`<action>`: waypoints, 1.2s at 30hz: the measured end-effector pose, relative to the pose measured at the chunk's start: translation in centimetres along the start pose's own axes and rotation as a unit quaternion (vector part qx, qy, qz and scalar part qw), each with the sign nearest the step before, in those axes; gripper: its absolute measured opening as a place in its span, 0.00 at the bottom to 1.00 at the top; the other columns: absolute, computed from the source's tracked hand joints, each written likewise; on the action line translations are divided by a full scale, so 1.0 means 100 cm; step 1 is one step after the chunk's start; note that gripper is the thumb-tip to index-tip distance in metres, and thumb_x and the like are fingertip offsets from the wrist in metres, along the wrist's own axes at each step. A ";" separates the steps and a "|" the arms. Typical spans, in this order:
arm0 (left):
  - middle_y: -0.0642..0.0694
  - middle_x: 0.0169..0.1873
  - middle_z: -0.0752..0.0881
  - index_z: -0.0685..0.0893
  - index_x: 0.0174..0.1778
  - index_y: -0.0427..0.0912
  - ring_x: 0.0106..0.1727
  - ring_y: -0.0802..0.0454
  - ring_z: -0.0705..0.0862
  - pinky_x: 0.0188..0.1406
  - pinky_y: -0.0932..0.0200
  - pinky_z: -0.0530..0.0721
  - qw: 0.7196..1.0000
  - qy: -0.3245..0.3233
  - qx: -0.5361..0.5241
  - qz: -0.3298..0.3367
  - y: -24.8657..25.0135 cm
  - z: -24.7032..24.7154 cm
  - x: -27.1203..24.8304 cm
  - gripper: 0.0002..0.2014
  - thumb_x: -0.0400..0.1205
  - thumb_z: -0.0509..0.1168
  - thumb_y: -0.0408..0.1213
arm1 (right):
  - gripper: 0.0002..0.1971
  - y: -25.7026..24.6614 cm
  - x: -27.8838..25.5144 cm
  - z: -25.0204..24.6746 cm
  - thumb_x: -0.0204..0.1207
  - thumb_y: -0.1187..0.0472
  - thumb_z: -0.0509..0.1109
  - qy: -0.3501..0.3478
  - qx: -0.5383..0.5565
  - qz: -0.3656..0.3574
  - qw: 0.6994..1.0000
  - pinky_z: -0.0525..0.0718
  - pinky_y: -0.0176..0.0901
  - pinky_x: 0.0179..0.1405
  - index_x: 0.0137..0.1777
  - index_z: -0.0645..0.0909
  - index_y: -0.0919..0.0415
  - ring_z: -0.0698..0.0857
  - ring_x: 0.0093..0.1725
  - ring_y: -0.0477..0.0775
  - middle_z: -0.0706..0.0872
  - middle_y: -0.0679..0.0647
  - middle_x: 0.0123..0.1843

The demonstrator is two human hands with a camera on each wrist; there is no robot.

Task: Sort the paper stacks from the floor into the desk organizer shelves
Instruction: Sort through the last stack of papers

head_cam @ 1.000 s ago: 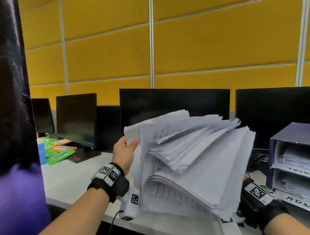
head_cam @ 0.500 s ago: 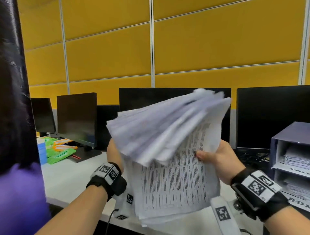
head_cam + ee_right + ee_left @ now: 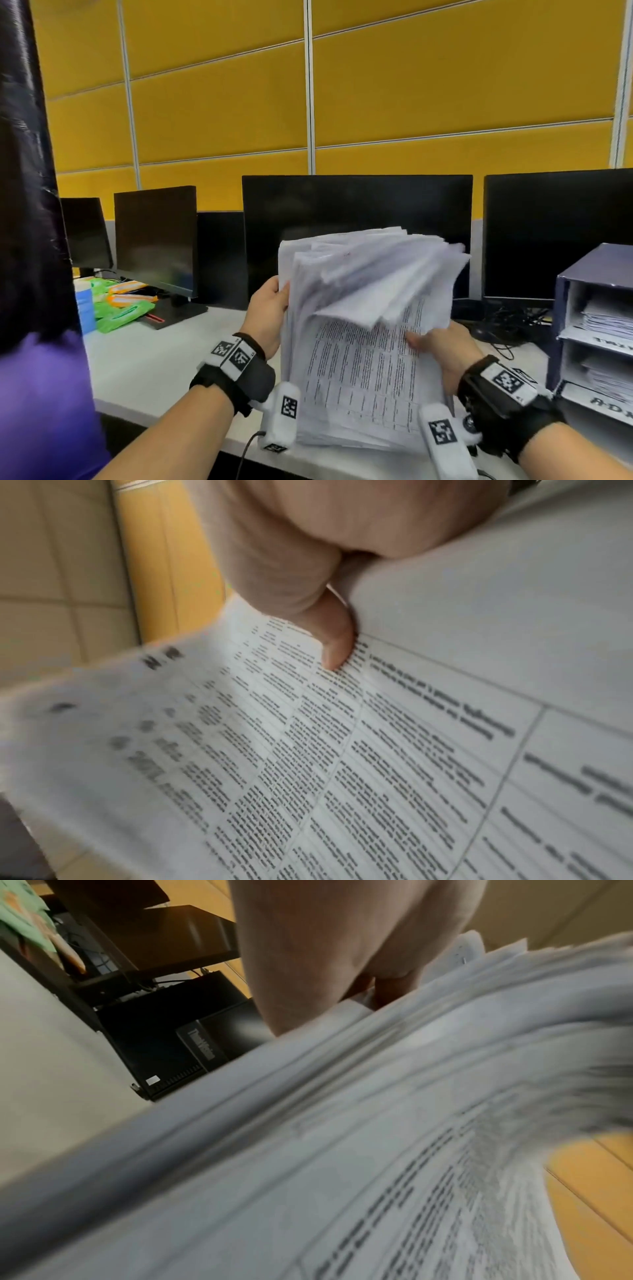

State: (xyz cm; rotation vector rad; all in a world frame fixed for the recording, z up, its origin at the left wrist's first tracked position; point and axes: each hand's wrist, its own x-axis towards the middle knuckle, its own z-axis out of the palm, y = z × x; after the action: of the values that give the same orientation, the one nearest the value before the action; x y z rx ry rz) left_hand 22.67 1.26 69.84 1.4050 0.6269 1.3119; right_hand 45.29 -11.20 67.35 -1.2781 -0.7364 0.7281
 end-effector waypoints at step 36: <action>0.58 0.60 0.77 0.65 0.71 0.50 0.58 0.65 0.81 0.48 0.69 0.85 0.979 0.011 0.112 0.169 0.004 0.040 -0.038 0.37 0.72 0.79 0.39 | 0.37 -0.010 -0.010 -0.007 0.68 0.63 0.77 -0.046 -0.038 -0.303 0.951 0.84 0.49 0.58 0.74 0.65 0.44 0.83 0.62 0.48 0.81 0.48 0.64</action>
State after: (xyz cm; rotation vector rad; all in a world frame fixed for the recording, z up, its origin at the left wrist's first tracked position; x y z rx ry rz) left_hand 25.28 -3.59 69.51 1.7404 0.5802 1.5613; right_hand 45.35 -12.52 68.22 -1.0057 -1.1714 0.2576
